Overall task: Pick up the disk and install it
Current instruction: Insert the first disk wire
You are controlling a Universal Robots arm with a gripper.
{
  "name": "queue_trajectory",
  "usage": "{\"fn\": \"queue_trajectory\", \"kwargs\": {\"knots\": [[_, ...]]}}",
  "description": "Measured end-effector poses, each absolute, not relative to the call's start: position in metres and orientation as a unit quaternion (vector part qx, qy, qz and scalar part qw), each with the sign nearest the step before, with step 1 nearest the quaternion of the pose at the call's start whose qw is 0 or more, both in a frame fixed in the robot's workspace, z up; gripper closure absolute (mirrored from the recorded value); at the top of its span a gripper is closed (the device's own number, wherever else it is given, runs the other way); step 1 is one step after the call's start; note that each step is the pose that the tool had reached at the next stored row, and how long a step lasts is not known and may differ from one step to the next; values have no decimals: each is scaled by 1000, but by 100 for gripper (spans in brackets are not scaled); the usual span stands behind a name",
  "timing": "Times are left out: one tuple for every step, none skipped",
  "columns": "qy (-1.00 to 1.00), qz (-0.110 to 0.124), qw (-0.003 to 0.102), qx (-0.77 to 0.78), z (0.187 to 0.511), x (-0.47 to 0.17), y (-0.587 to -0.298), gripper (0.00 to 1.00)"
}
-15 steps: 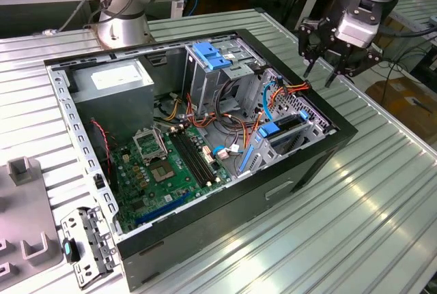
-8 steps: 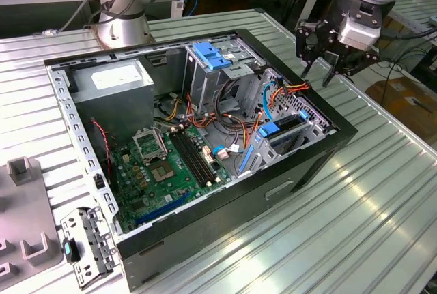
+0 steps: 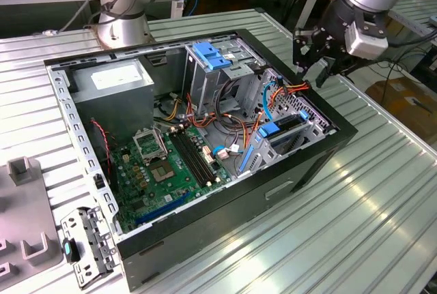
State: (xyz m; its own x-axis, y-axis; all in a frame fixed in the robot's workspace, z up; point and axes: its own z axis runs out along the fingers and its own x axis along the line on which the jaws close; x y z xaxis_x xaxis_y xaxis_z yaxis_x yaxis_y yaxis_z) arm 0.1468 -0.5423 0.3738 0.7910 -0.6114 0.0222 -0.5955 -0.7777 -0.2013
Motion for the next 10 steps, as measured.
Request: {"fn": "queue_trajectory", "kwargs": {"knots": [[311, -42, 92, -945, 373, 147, -542, 53], [300, -42, 92, -949, 372, 148, -542, 60], [292, -41, 92, -951, 371, 149, -542, 60], [290, -41, 91, -952, 370, 156, -542, 60], [290, -41, 90, -952, 369, 161, -542, 60], [288, -41, 90, -953, 369, 163, -542, 60], [280, -41, 90, -955, 368, 163, -542, 60], [267, -39, 90, -959, 368, 163, -542, 60], [257, -38, 91, -961, 367, 163, -542, 60], [249, -38, 91, -964, 367, 163, -542, 60]]}}
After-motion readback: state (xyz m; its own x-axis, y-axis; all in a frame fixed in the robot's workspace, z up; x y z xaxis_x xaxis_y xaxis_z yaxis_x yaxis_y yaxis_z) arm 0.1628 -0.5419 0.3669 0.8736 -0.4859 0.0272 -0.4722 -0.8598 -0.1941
